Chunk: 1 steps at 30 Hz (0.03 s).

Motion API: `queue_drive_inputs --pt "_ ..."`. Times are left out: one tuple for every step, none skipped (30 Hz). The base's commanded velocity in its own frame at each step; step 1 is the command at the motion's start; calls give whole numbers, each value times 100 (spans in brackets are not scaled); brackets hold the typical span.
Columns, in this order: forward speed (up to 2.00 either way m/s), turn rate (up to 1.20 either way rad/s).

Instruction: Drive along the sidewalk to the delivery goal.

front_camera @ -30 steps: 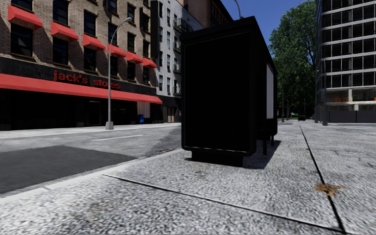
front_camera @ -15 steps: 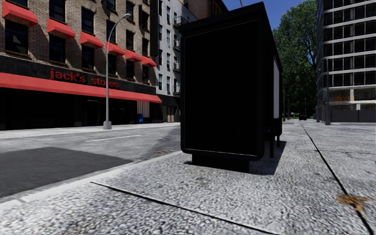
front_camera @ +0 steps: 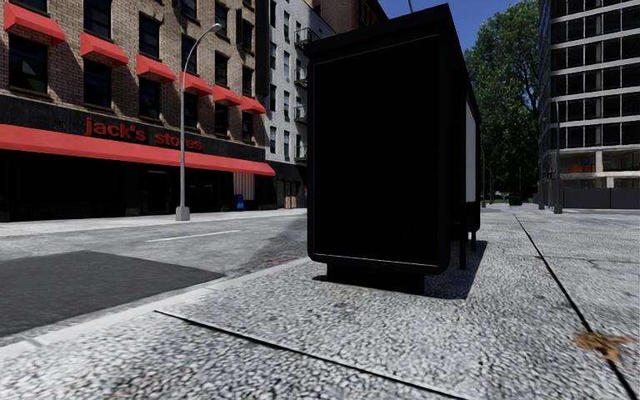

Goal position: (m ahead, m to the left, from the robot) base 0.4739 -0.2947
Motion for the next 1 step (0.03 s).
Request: queue_drive_inputs --pt "0 0"
